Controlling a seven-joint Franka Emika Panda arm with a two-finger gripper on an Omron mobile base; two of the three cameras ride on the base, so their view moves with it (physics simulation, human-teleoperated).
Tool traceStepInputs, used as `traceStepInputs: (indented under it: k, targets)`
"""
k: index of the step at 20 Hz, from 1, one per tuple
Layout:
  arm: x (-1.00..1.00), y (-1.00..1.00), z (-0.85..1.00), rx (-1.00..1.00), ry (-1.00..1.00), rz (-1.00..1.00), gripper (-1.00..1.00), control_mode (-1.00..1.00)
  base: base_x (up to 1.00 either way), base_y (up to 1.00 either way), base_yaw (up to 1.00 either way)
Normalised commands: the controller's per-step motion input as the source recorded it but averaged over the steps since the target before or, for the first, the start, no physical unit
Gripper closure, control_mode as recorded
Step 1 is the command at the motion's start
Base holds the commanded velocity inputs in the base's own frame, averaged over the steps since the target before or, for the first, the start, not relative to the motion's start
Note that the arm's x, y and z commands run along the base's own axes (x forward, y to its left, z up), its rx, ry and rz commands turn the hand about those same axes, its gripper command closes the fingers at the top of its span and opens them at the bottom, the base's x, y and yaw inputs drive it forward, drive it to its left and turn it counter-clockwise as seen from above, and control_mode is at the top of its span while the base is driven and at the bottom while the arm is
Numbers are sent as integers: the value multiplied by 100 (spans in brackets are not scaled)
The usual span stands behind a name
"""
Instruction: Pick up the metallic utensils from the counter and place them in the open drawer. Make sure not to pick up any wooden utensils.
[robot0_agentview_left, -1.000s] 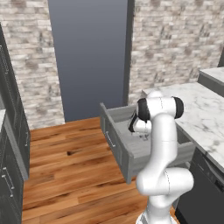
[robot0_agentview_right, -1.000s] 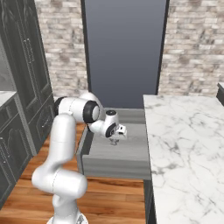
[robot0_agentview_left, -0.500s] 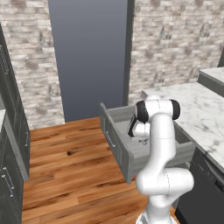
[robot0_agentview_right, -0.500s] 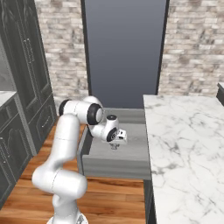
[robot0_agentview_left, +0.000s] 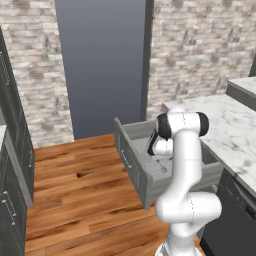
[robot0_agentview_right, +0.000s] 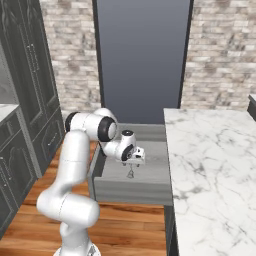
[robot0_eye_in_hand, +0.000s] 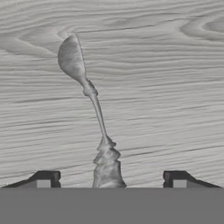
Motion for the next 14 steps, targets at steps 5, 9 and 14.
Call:
traceStepInputs:
  k: [5,9,14]
  targets:
    - [0,2,75,0,0,0,-100,-100,0,0,0]
    - [-21,1,89,0,0,0,-100,-100,0,0,0]
    - [-58,0,94,0,-8,0,-100,-100,0,0,0]
